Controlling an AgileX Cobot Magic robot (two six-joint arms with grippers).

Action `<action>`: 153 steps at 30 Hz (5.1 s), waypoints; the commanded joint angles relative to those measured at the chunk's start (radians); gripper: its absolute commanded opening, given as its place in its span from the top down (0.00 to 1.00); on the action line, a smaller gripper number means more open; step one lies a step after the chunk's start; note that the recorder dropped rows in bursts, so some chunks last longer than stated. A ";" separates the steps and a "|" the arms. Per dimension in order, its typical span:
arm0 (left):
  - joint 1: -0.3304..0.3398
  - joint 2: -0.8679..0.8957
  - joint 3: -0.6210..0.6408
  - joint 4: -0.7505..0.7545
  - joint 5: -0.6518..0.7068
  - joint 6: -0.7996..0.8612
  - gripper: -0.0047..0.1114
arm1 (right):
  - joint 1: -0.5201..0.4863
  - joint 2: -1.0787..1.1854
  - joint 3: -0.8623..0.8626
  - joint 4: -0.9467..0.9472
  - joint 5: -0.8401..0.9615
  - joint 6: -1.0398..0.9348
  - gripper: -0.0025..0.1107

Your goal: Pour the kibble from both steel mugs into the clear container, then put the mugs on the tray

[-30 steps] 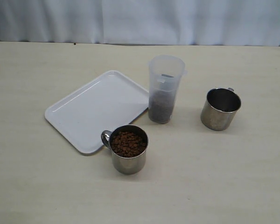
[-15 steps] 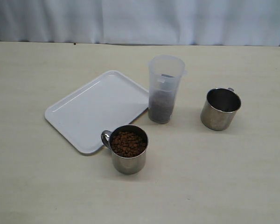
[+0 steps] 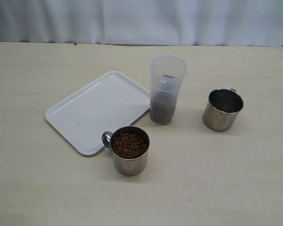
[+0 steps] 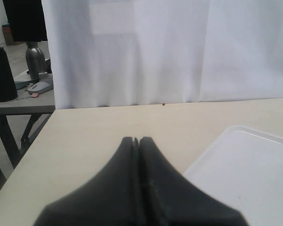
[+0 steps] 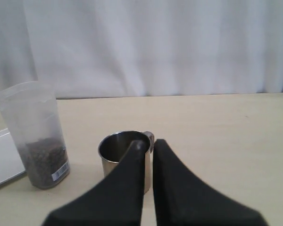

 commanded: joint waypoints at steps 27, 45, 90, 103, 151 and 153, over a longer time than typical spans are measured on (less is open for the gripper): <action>0.000 0.001 -0.009 -0.001 -0.012 -0.002 0.96 | -0.140 -0.003 0.004 0.002 0.003 -0.008 0.93; 0.000 0.001 -0.009 -0.001 -0.062 -0.002 0.96 | -0.056 -0.003 0.004 0.002 0.003 -0.008 0.93; 0.000 1.041 -0.007 1.076 -0.981 -0.844 0.96 | -0.056 -0.003 0.004 0.002 0.003 -0.008 0.93; 0.000 1.233 -0.007 1.120 -1.160 -0.667 0.96 | -0.056 -0.003 0.004 0.002 0.003 -0.008 0.93; -0.349 1.757 -0.382 0.993 -0.970 -0.478 0.28 | -0.056 -0.003 0.004 0.002 0.003 -0.008 0.93; -0.349 1.776 -0.402 0.995 -0.972 -0.474 0.28 | -0.056 -0.003 0.004 0.002 0.003 -0.008 0.93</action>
